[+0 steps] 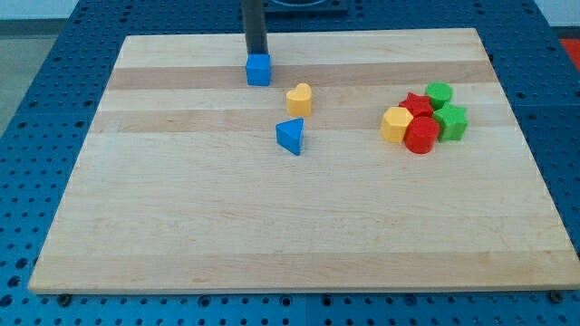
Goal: Slide the blue cube a bit down
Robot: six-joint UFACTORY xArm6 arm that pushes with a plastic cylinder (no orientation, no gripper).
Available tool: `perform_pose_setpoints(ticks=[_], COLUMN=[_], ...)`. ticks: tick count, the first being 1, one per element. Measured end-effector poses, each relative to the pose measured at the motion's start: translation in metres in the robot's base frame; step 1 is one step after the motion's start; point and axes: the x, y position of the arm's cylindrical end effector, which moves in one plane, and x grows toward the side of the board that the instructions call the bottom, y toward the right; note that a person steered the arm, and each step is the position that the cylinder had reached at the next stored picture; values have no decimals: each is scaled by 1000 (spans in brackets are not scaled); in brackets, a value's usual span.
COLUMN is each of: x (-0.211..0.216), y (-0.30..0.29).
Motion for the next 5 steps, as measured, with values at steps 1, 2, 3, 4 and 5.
perform_pose_setpoints(ticks=[1,2,3,4,5], x=[0,0,9,22,35], y=[-20,-25,-25,-19,-16])
